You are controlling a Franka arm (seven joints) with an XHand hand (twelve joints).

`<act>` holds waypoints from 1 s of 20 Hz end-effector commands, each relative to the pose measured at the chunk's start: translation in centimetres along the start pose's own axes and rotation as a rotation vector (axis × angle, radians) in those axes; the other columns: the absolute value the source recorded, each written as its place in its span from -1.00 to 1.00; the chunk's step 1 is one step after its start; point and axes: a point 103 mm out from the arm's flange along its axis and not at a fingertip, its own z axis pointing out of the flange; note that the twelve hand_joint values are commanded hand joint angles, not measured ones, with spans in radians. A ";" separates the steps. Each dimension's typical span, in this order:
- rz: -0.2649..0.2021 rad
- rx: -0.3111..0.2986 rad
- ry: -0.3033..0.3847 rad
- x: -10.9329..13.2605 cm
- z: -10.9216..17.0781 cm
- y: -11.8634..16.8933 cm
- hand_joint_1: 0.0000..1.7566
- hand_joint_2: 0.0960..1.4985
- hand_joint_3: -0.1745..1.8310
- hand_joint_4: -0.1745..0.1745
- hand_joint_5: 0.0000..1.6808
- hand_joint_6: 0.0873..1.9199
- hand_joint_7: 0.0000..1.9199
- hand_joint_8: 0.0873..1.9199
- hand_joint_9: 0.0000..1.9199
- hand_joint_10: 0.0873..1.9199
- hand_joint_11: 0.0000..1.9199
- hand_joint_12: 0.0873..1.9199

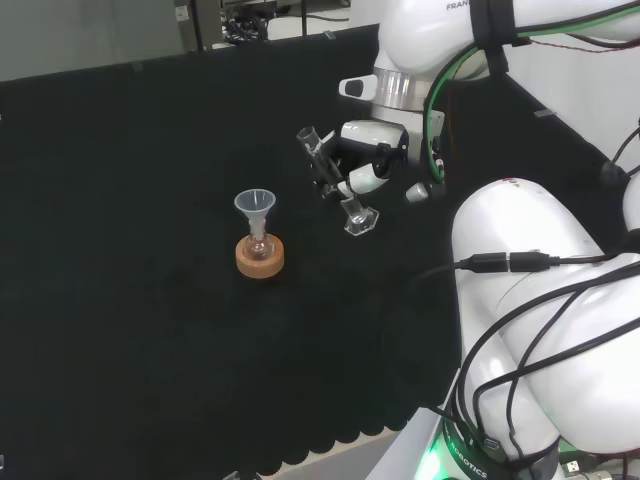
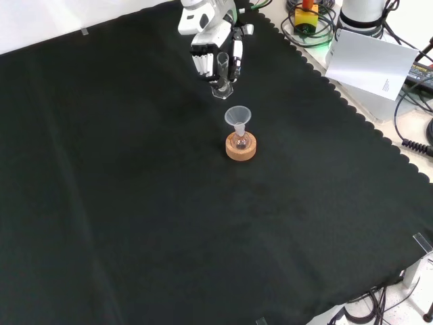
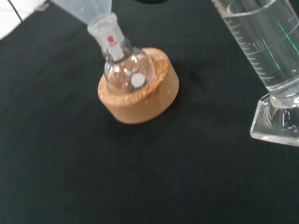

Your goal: Pour the water from the graduated cylinder into the round-bottom flask.

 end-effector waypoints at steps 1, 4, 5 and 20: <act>-0.005 0.080 -0.046 0.8 -0.3 0.0 0.44 0.42 -0.83 -1.00 0.21 -0.08 0.09 -0.08 0.47 -1.00 0.32 -0.28; -0.001 0.140 -0.075 1.1 -0.6 0.1 0.44 0.42 -0.83 -1.00 0.21 -0.08 0.09 -0.08 0.48 -1.00 0.33 -0.28; 0.001 0.161 -0.088 1.2 -0.7 0.2 0.44 0.42 -0.83 -1.00 0.21 -0.08 0.09 -0.08 0.48 -1.00 0.33 -0.28; 0.083 0.525 -0.218 2.3 -2.2 1.3 0.44 0.41 -0.83 -1.00 0.22 -0.09 0.10 -0.10 0.50 -1.00 0.34 -0.28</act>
